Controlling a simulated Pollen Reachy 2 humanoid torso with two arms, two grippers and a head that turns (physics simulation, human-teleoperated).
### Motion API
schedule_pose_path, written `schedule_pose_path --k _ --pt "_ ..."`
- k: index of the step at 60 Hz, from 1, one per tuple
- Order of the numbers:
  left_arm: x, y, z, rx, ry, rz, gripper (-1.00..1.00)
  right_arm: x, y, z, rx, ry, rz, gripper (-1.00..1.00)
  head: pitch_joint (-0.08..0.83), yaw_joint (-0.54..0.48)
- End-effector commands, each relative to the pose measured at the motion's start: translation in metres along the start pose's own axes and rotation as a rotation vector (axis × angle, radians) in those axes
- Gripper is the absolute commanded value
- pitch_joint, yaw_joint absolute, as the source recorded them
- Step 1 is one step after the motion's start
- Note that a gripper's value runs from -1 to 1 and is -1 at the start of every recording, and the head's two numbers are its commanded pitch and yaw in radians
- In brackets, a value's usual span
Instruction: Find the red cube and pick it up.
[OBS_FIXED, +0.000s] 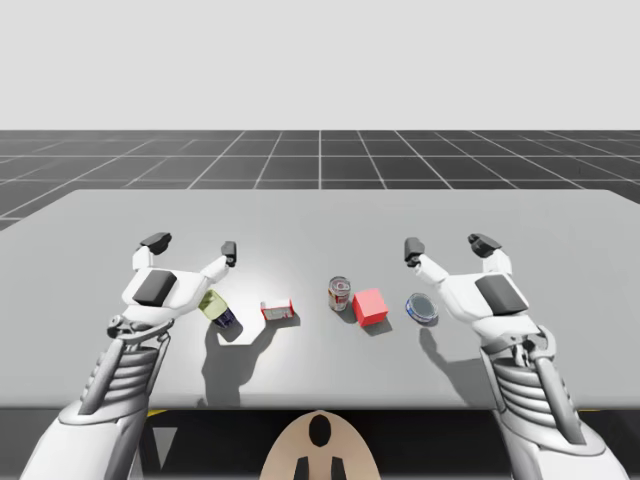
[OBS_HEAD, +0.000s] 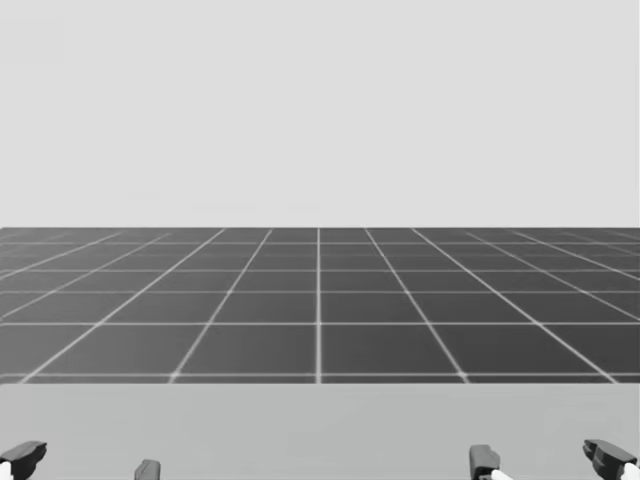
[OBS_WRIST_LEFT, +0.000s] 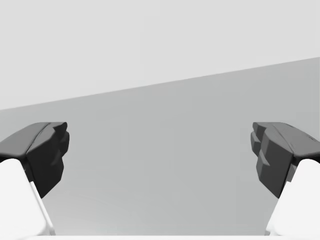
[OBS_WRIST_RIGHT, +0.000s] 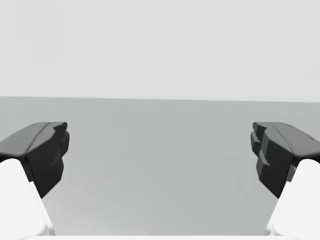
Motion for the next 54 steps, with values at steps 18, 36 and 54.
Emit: schedule_pose_path --k 18,36,54 --pt "-0.0007 -0.0008 -0.0002 0.001 -0.004 -0.016 -1.0 -0.0009 0.0051 0.002 0.006 0.018 0.016 -1.0 0.104 0.0" --pt "-0.0012 -0.0014 -0.0006 0.0 -0.004 -0.028 -1.0 -0.002 0.0067 0.001 -0.002 0.011 0.038 -1.0 0.323 -0.01" --pt "-0.0009 -0.0028 -0.0005 -0.006 0.0 -0.033 -1.0 -0.0028 0.0081 0.0003 0.014 0.015 0.029 -1.0 0.516 -0.03"
